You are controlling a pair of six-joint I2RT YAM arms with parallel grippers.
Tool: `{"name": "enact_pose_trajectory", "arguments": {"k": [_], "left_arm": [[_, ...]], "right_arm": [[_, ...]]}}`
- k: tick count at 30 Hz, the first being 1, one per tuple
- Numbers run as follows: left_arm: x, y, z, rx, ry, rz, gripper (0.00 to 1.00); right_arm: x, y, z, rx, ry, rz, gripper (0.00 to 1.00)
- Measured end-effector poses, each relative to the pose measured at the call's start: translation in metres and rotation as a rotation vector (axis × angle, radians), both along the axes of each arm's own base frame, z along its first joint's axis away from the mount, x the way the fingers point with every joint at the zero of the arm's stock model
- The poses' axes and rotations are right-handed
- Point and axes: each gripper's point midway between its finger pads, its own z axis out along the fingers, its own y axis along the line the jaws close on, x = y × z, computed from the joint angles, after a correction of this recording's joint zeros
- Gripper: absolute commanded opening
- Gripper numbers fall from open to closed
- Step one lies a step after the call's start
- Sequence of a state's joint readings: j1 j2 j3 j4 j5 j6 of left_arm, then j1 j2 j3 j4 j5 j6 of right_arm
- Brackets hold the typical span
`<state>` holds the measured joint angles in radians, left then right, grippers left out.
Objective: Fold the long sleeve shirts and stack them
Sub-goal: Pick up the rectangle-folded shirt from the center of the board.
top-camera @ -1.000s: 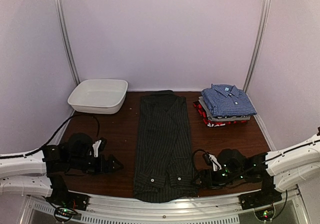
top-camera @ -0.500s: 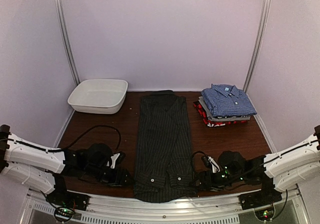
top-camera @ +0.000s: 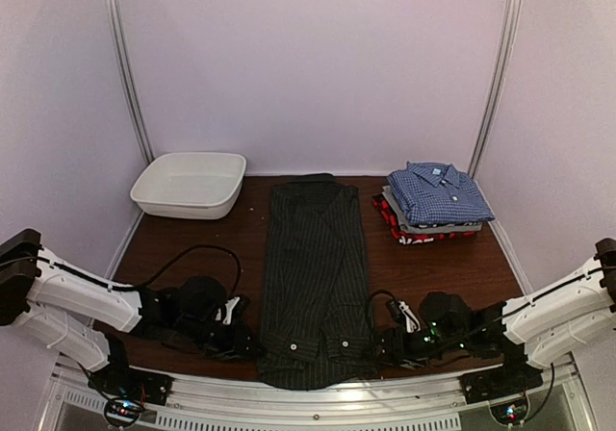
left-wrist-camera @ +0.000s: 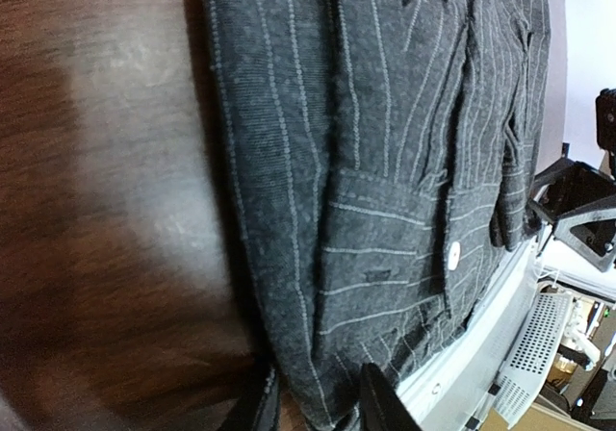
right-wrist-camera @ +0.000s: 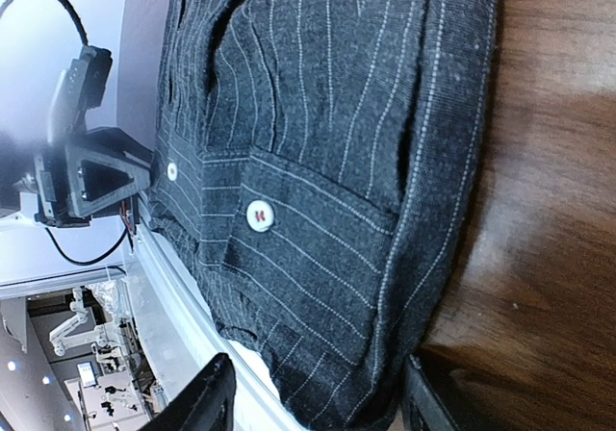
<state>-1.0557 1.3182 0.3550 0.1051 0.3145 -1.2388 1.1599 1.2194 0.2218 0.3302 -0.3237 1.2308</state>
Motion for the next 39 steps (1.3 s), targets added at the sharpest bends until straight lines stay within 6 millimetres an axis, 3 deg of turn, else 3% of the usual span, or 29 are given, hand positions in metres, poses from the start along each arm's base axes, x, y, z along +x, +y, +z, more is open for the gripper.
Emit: {"name": "enact_pose_trajectory", "arguments": {"k": [4,9,12,19,25,33,39], "left_arm": [[-0.003,-0.004,-0.004,-0.007,0.034,-0.005,0.12],[-0.007,-0.008,-0.008,-0.018,0.066,-0.018,0.08],[-0.008,-0.01,-0.009,-0.022,0.077,-0.023,0.01],[-0.009,-0.012,-0.01,-0.014,0.093,-0.031,0.0],[-0.011,-0.009,-0.009,0.016,0.102,-0.034,0.0],[-0.01,-0.007,0.009,0.023,0.082,-0.048,0.0],[0.006,-0.011,0.032,-0.012,0.048,-0.028,0.0]], "right_arm": [[0.002,0.0,-0.001,0.014,0.0,-0.011,0.54],[0.003,-0.002,-0.003,0.029,0.002,-0.021,0.49],[0.004,0.0,-0.004,0.035,0.006,-0.023,0.42],[0.005,0.002,-0.009,0.038,0.019,-0.015,0.25],[0.004,0.003,-0.01,0.029,0.018,0.002,0.01],[0.005,0.01,0.001,0.035,0.005,0.028,0.0],[0.019,0.019,0.029,0.075,-0.029,0.011,0.0]]}}
